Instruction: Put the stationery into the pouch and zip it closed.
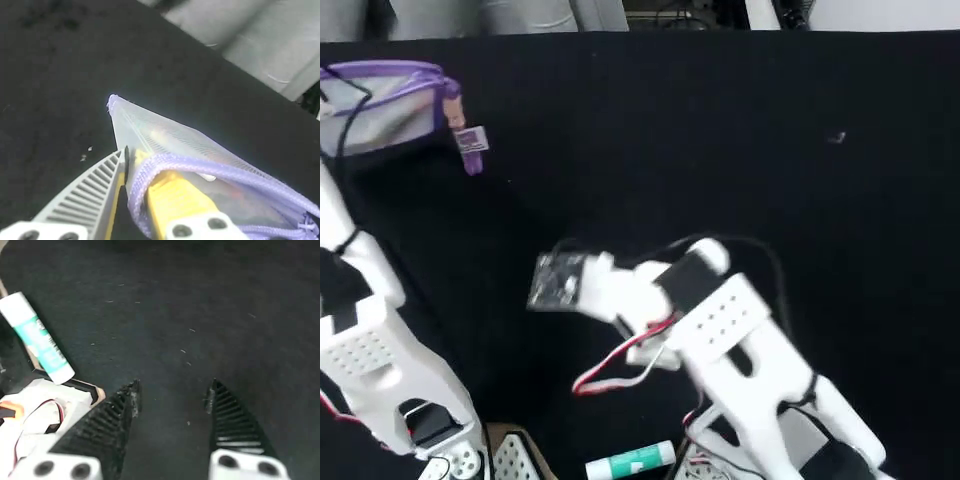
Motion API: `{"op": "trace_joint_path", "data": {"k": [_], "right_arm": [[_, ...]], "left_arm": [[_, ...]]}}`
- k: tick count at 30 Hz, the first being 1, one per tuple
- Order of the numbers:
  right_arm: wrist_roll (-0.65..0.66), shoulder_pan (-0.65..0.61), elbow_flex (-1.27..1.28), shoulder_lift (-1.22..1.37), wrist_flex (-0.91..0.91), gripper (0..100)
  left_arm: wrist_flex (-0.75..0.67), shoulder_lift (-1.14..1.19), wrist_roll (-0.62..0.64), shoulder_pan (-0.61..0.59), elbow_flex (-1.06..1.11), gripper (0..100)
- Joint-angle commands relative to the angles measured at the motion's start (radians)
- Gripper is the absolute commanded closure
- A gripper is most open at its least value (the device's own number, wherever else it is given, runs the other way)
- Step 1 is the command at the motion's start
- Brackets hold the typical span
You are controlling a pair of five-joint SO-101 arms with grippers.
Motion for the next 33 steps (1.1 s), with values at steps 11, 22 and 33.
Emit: {"op": "trace_joint_path", "data": {"k": [11,22,33], "right_arm": [[-0.012,-0.198,0.407,-0.024,-0.256,79.0],[-0.008,-0.199,0.518,-0.025,-0.319,79.0],[0.005,-0.296,0.524,-0.024,-0.322,78.9]], "left_arm": [[-0.055,0.061,-0.087,-0.151,-0.071,97],[-0.057,0.095,-0.097,-0.120,-0.071,97],[-0.055,0.094,-0.092,-0.074,-0.071,97]]}}
